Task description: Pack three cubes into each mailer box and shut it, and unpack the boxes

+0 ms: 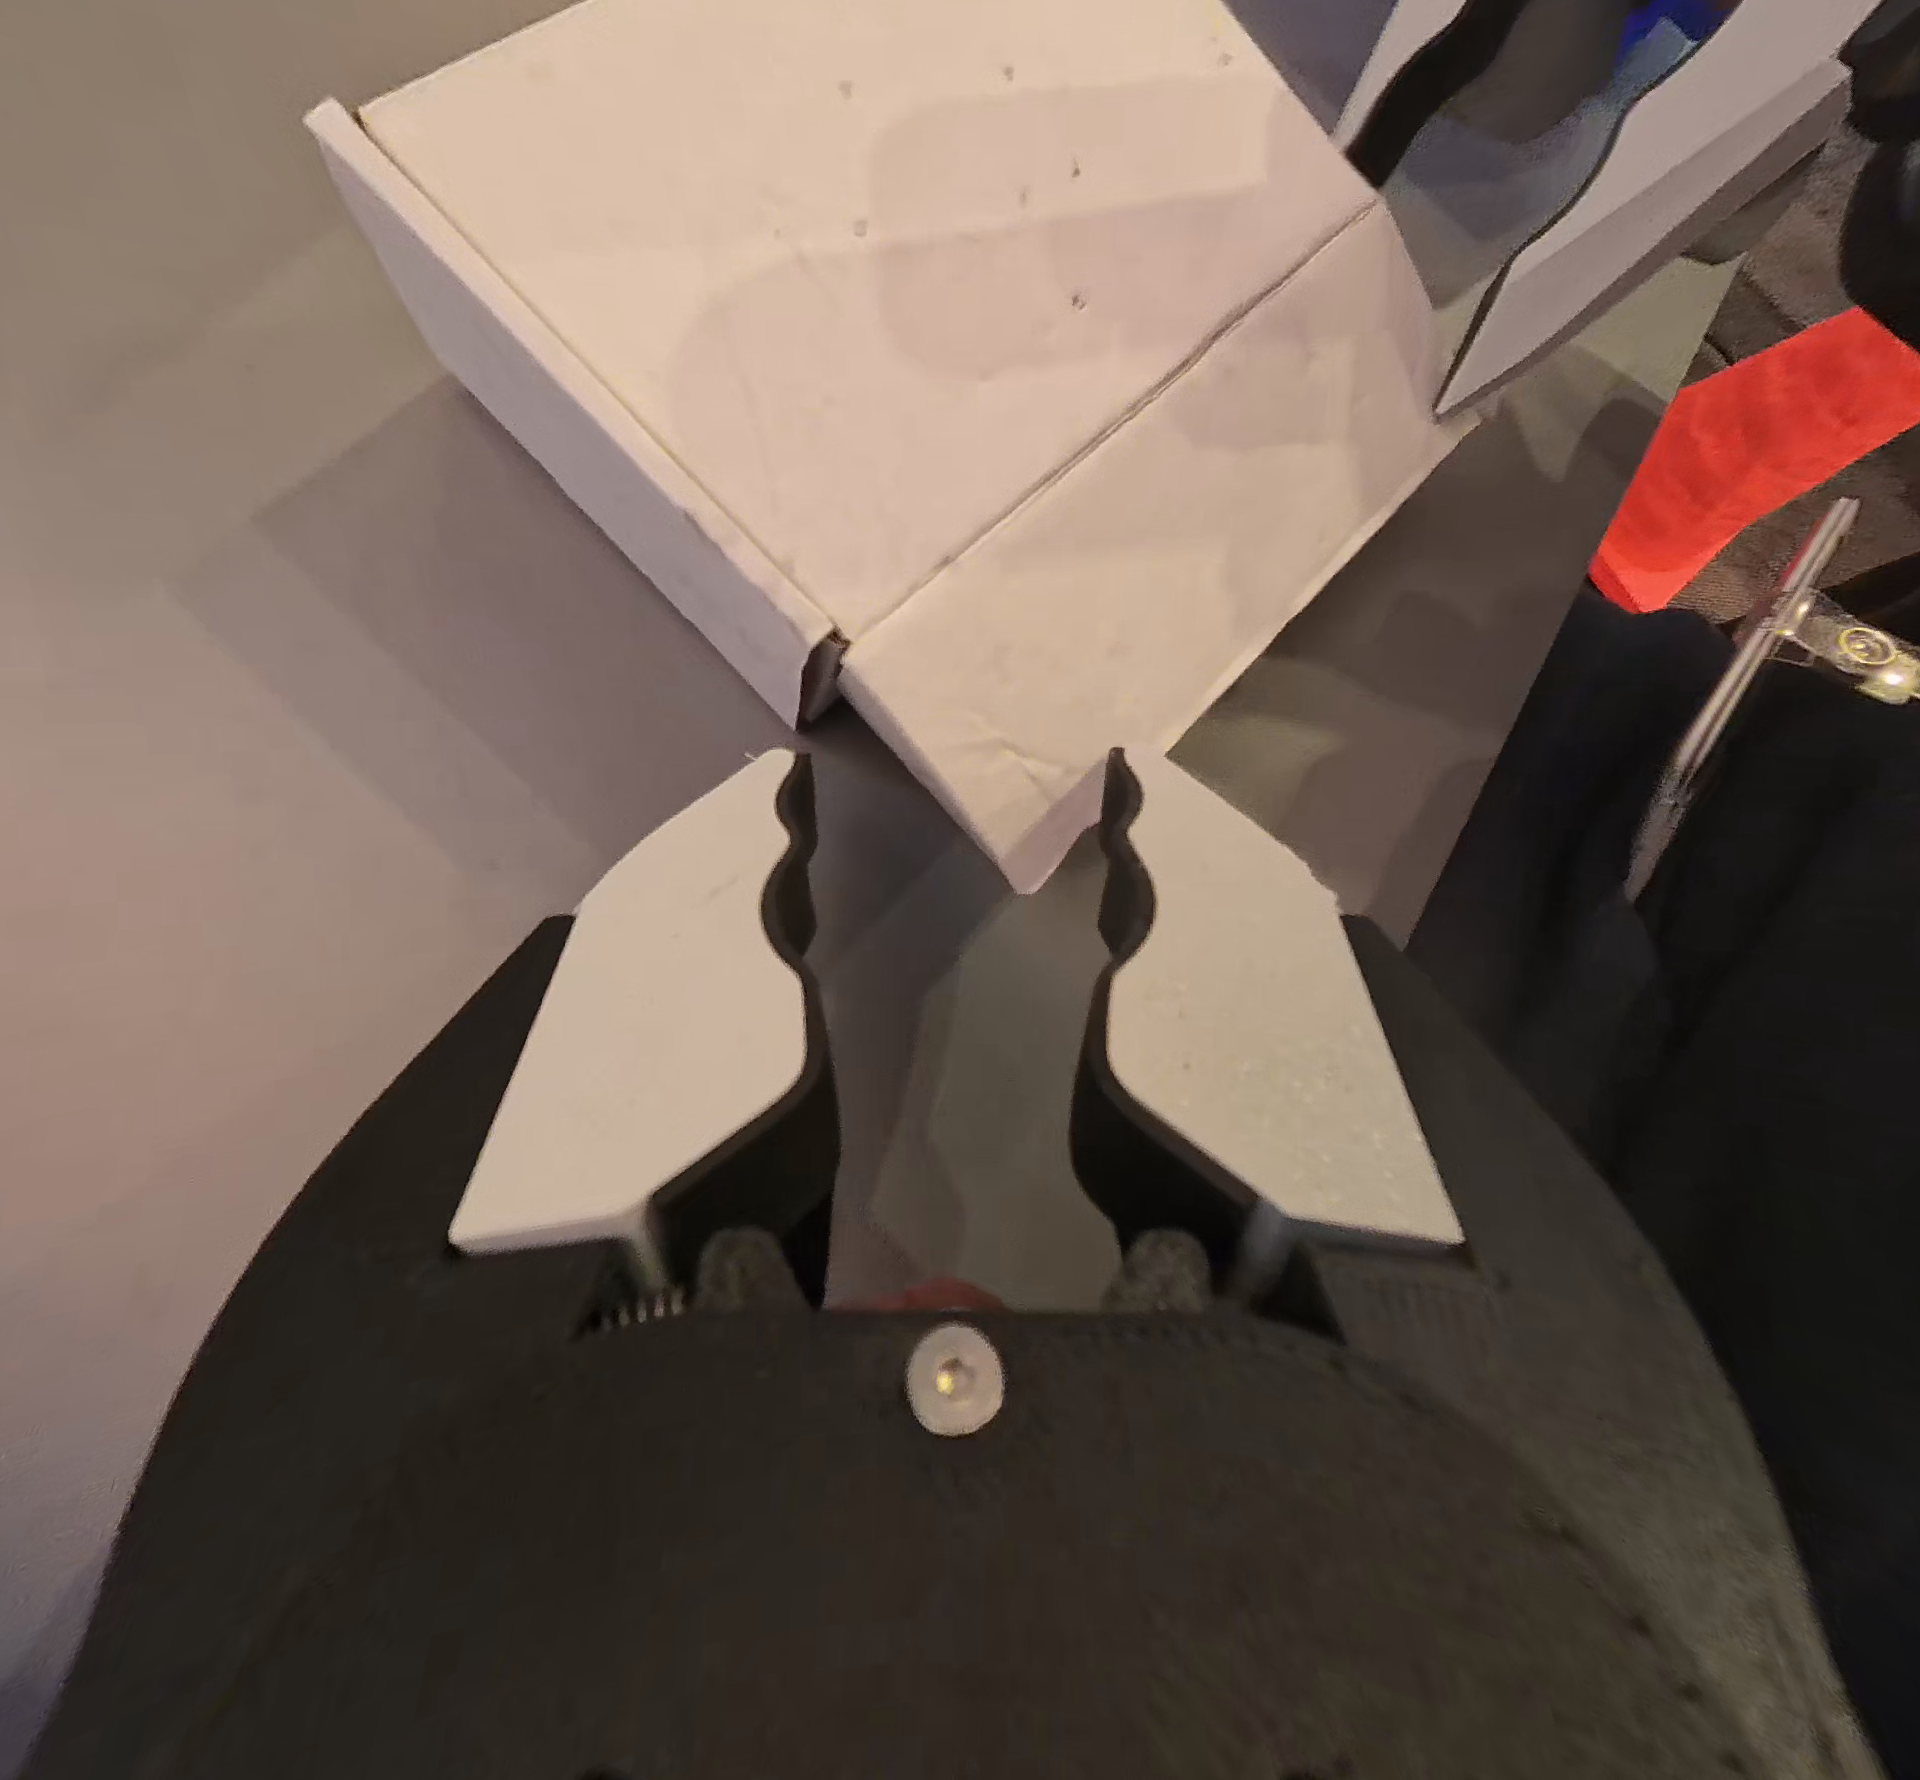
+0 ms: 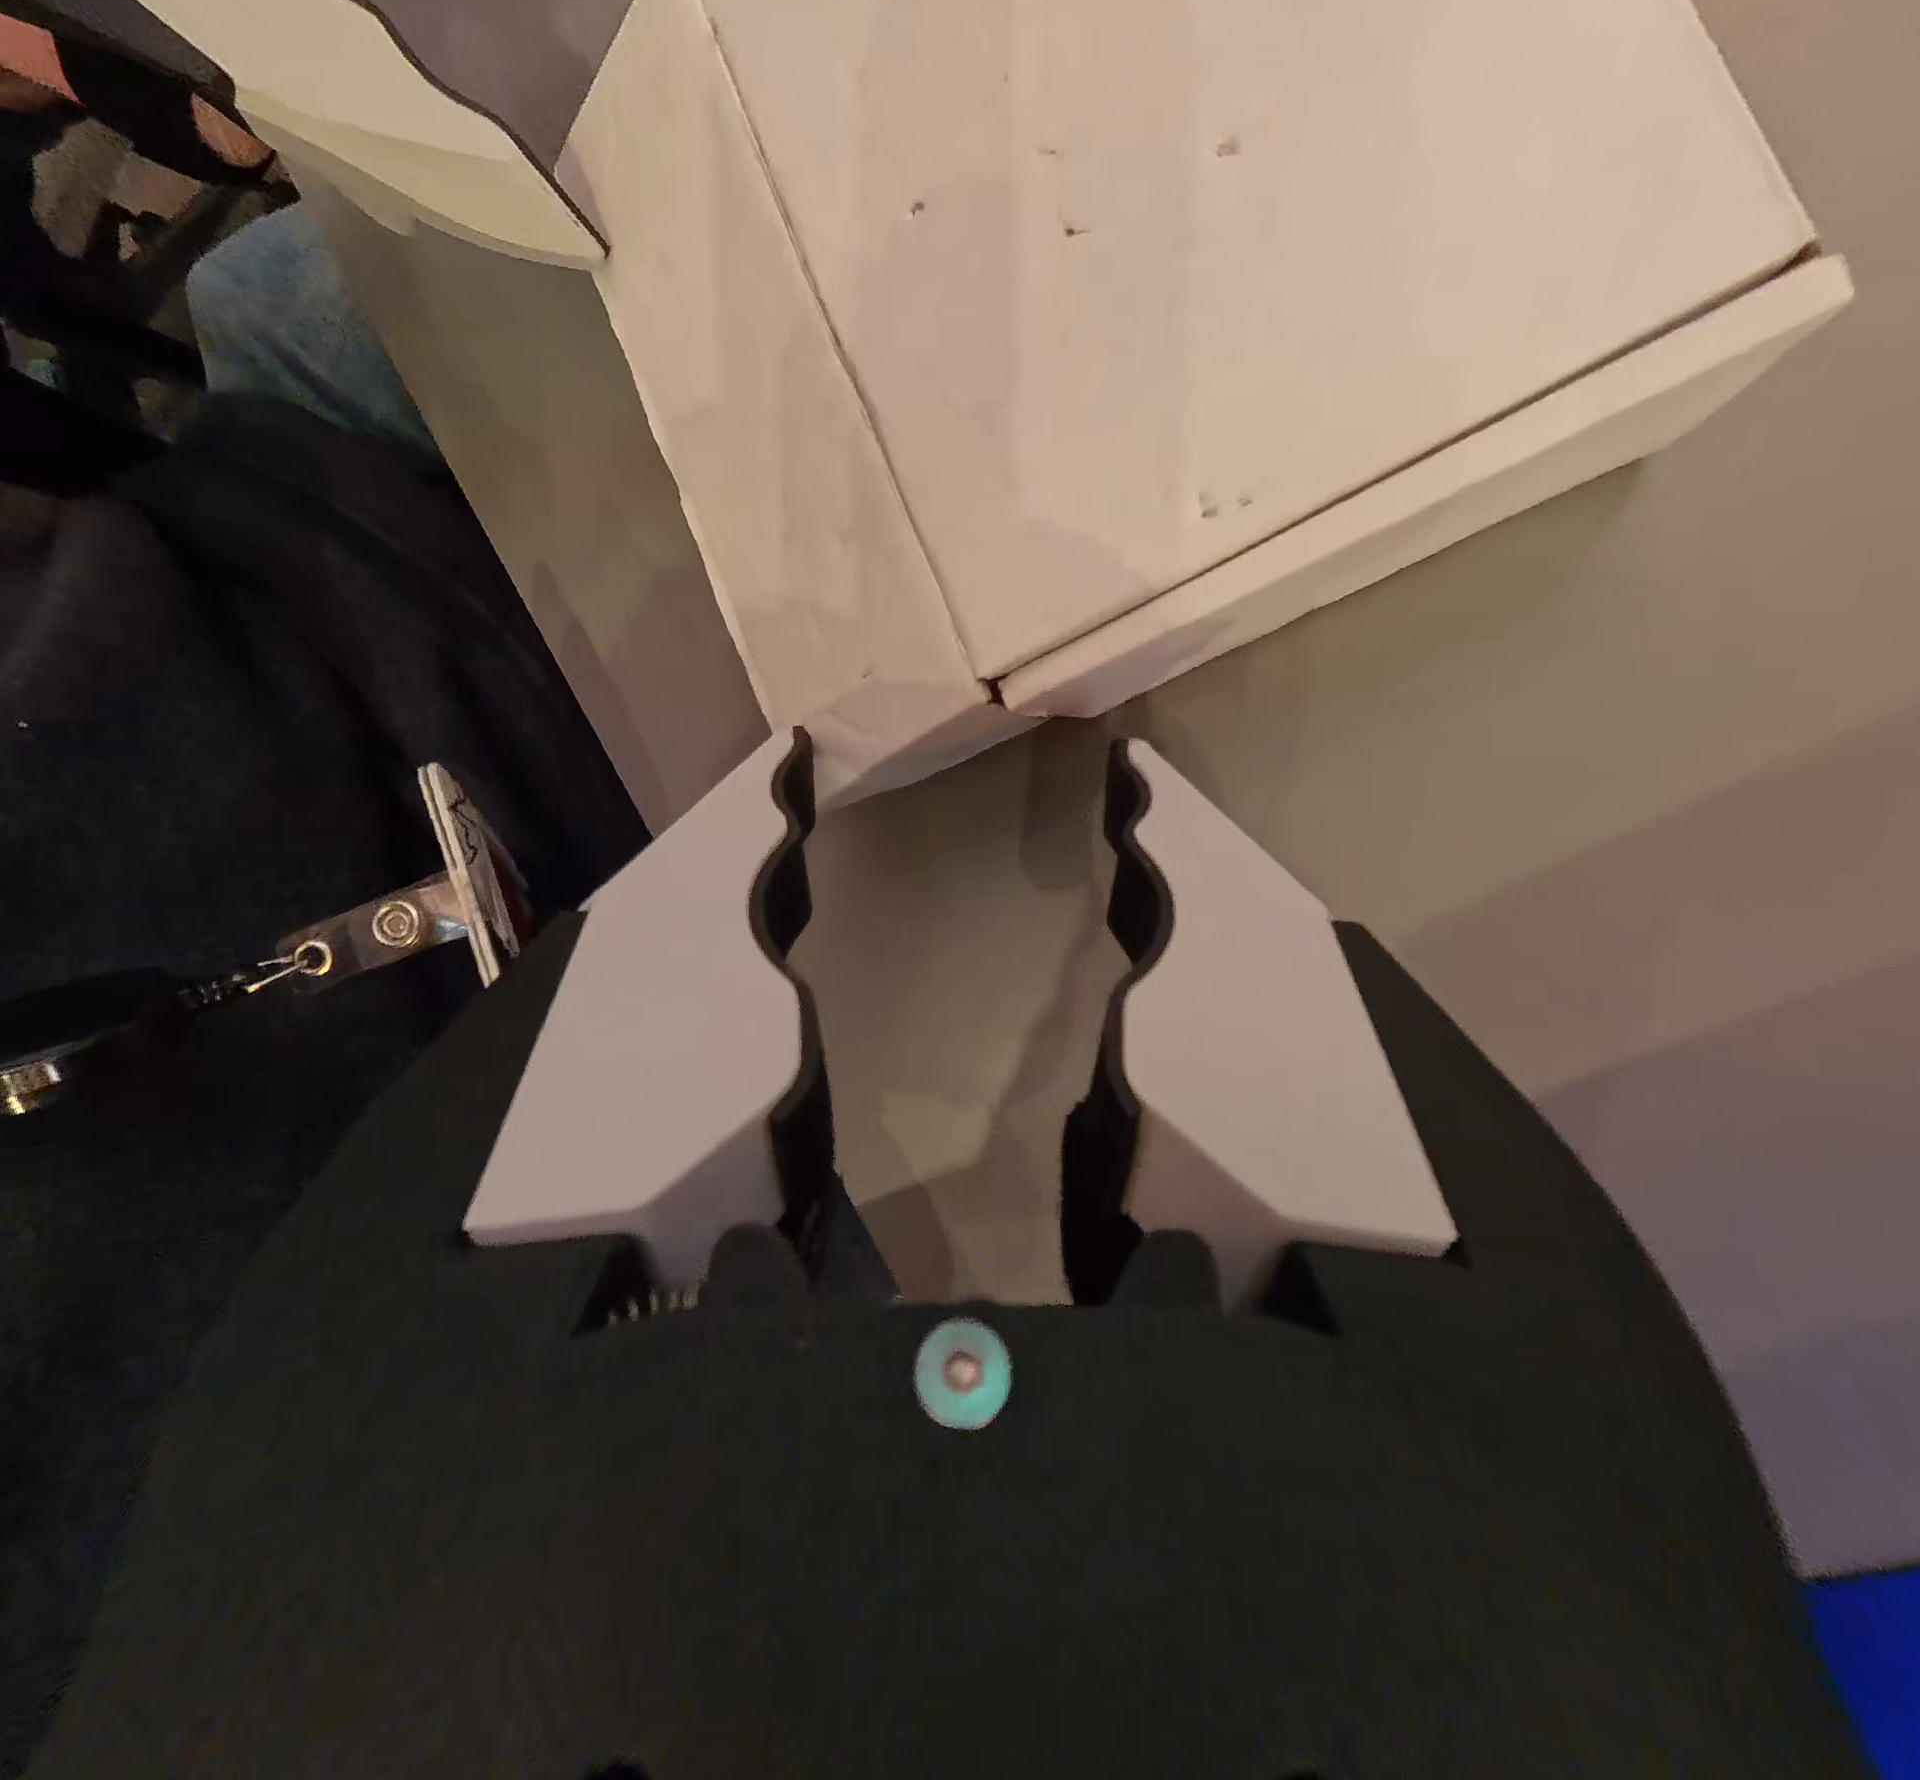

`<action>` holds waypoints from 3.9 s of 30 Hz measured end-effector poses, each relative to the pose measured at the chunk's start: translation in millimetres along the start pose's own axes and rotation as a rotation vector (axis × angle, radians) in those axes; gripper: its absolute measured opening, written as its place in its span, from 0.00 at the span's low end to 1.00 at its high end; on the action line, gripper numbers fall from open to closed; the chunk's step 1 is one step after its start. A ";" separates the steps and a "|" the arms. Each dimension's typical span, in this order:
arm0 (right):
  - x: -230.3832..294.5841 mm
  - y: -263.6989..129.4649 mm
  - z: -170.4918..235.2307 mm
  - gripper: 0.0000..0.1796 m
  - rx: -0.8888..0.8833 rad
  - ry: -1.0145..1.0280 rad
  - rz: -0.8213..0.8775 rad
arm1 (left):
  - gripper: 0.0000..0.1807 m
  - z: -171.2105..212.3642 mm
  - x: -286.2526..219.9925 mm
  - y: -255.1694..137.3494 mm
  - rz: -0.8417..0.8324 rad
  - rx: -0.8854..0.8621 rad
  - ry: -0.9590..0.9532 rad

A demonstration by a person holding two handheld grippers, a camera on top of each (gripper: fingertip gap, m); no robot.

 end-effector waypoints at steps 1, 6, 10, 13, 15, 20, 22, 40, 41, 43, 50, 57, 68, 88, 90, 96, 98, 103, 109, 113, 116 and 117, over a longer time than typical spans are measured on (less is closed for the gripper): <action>-1.7 0.3 -0.6 0.32 0.002 -0.010 0.009 | 0.29 -0.3 0.0 1.0 0.008 -0.002 0.001; -5.6 1.9 -3.3 0.38 0.001 -0.048 0.015 | 0.33 -8.2 6.5 -2.1 0.012 -0.001 0.040; -5.1 3.9 -6.6 0.40 -0.001 -0.081 0.002 | 0.38 -16.1 12.8 -4.2 0.034 0.005 0.097; -4.4 6.2 -9.0 0.39 0.000 -0.094 -0.014 | 0.39 -14.3 16.6 3.2 0.086 0.043 0.128; -3.9 8.4 -10.0 0.36 0.007 -0.122 -0.007 | 0.38 -13.4 20.7 8.2 0.109 0.065 0.147; -9.6 9.7 -12.2 0.33 0.020 -0.149 0.019 | 0.35 -17.0 24.1 13.2 0.113 0.053 0.184; -11.9 10.3 -12.7 0.32 0.037 -0.155 0.025 | 0.35 -18.4 25.1 14.5 0.109 0.053 0.182; -18.5 12.6 -13.8 0.29 0.051 -0.206 0.038 | 0.30 -16.2 23.0 13.8 0.088 0.038 0.129; -19.4 12.6 -13.8 0.29 0.051 -0.206 0.042 | 0.30 -16.7 23.2 14.4 0.083 0.034 0.129; -21.2 11.9 -13.6 0.29 0.048 -0.198 0.037 | 0.30 -17.2 22.6 15.3 0.081 0.031 0.127; -21.8 8.8 -13.3 0.19 0.020 -0.169 -0.008 | 0.33 -11.0 14.8 13.4 0.113 0.040 0.064; -30.1 4.5 -24.0 0.26 0.002 -0.153 0.006 | 0.28 -7.1 18.0 12.3 0.097 0.038 0.002; -29.3 4.5 -27.9 0.25 0.021 -0.126 -0.034 | 0.29 -3.4 20.3 12.7 -0.027 0.098 0.106; -44.3 6.0 -96.1 0.13 -0.044 -0.159 0.121 | 0.03 -0.9 36.1 23.8 -0.452 0.076 0.313; -46.9 7.1 -96.1 0.05 -0.048 -0.164 0.123 | 0.02 -1.3 39.6 23.0 -0.470 0.079 0.320; -51.4 8.8 -93.8 0.00 -0.052 -0.138 0.106 | 0.01 -1.3 44.4 22.0 -0.507 0.086 0.338; -51.7 9.2 -93.5 0.00 -0.051 -0.138 0.112 | 0.00 -0.9 46.8 19.2 -0.545 0.100 0.359; -51.5 9.6 -93.6 0.00 -0.038 -0.157 0.127 | 0.00 -0.8 48.8 17.1 -0.580 0.115 0.382; -51.2 9.7 -93.3 0.00 -0.039 -0.166 0.131 | 0.00 -1.7 51.5 18.6 -0.544 0.104 0.359; -50.1 9.4 -92.3 0.00 -0.032 -0.169 0.125 | 0.00 -2.7 58.2 18.1 -0.511 0.105 0.309; -49.9 9.4 -92.1 0.00 -0.036 -0.167 0.119 | 0.00 -1.8 59.6 17.4 -0.469 0.112 0.284; -49.8 9.3 -92.1 0.00 -0.037 -0.166 0.118 | 0.00 -0.2 58.7 15.8 -0.436 0.117 0.275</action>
Point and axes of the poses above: each gripper's, where its closed fingertips meet, y out along the fingers, z out of its underside, x = y × z across the jaws, the point moved 3 cm from there along -y, back along the fingers, and after that the axes turned 10 degrees about z, right-handed, at the moved point
